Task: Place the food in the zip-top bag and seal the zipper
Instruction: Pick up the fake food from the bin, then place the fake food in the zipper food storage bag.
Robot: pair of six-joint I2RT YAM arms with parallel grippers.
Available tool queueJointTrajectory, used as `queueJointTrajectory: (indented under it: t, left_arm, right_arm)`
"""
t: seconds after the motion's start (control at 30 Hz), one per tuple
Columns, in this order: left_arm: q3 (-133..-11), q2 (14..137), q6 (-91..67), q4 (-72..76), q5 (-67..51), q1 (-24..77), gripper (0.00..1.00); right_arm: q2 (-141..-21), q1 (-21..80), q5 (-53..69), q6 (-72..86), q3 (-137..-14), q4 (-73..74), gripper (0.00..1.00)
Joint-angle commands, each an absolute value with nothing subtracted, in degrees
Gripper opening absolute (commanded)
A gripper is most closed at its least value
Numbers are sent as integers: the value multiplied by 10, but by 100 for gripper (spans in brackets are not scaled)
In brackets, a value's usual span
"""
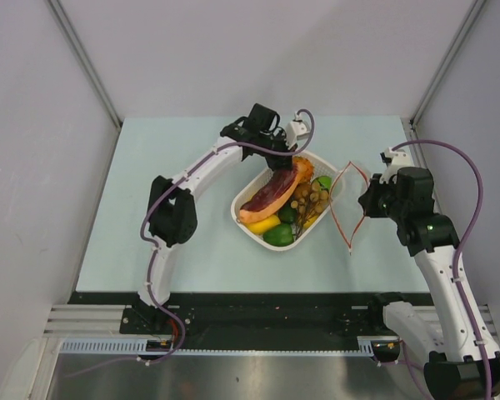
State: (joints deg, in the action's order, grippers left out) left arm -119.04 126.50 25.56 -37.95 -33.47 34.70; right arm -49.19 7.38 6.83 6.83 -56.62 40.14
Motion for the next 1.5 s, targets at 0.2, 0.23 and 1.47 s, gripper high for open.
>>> queueJointTrajectory:
  t: [0.2, 0.23, 1.47]
  left_arm:
    - [-1243, 1136, 127, -417, -185, 348, 0]
    - [-1242, 1129, 109, -421, -178, 348, 0]
    - [-1316, 1089, 98, 45, 393, 650, 0]
  right_arm:
    - [-476, 71, 23, 152, -589, 370, 0]
    - [-480, 72, 13, 160, -589, 373, 0]
    - [-495, 59, -20, 501, -647, 430, 0]
